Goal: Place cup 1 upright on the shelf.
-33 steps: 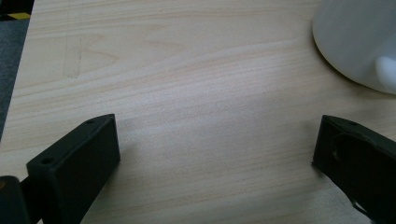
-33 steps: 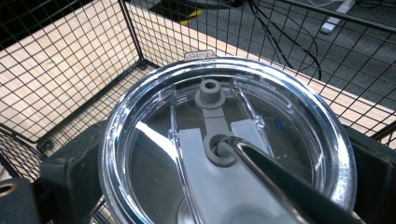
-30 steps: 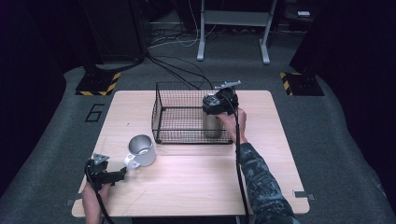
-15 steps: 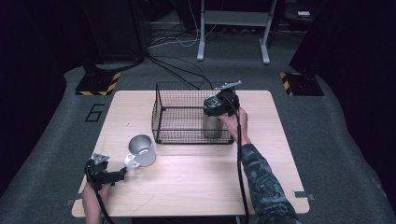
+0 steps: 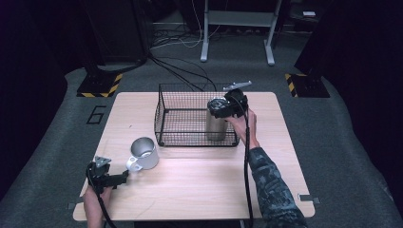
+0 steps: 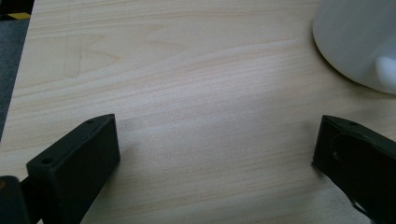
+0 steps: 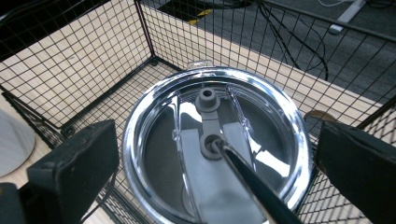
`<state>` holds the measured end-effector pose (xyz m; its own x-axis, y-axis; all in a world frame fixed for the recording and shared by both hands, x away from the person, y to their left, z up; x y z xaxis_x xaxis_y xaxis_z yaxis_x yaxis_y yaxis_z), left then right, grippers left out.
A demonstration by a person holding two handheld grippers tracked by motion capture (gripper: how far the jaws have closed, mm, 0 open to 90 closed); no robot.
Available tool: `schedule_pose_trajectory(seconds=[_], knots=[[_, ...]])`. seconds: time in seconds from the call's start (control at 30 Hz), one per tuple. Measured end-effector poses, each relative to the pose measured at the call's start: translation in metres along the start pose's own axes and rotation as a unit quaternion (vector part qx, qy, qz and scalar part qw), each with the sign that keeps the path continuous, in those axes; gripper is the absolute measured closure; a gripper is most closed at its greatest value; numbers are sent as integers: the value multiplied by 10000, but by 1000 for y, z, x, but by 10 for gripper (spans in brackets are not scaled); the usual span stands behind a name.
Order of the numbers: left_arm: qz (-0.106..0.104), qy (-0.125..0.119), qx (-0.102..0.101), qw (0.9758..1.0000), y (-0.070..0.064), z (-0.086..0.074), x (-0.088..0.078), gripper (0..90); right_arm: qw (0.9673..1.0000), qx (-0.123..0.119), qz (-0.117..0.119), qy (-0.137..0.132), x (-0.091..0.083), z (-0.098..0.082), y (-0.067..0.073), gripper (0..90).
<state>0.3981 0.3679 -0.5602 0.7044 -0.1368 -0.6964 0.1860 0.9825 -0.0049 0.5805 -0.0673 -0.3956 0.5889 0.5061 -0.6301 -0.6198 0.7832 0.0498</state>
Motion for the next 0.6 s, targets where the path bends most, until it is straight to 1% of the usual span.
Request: schedule_pose_trajectory(seconds=[0.03,0.17,0.33,0.43,0.47,0.5,0.53,0.6], knots=[[-5,2,-9,10000,0,0,0,1,10000,-40,-6,-29,-5,0,0,0],[1,0,1,10000,0,0,0,1,10000,-50,-15,-52,-16,0,1,0],[0,0,1,10000,0,0,0,1,9997,-158,8,-176,-31,-2,4,0],[0,-1,-1,10000,0,0,0,1,9996,-190,-12,-218,-40,-5,7,0],[0,-1,-1,10000,0,0,0,1,9994,-237,-23,-233,-42,-6,7,0],[-4,4,-8,10000,0,0,0,1,9994,-237,-23,-233,-42,-6,7,0],[-3,3,-8,10000,0,0,0,1,9993,-256,-38,-269,-48,-9,9,0],[1,0,-1,10000,0,0,0,1,9993,-242,-62,-291,-53,-11,10,0]])
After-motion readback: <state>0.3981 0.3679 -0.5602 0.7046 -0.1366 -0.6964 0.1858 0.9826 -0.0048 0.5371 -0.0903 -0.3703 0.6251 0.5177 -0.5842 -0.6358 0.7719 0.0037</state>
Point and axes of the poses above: each handheld gripper's, and its own axes: x roughly forward along the jaws, z roughly out of its top, y roughly to its left, the point moved 4 cm from there along x, roughly forward along the jaws, and after that the axes turned 1 degree about y, right-handed, at the moved point
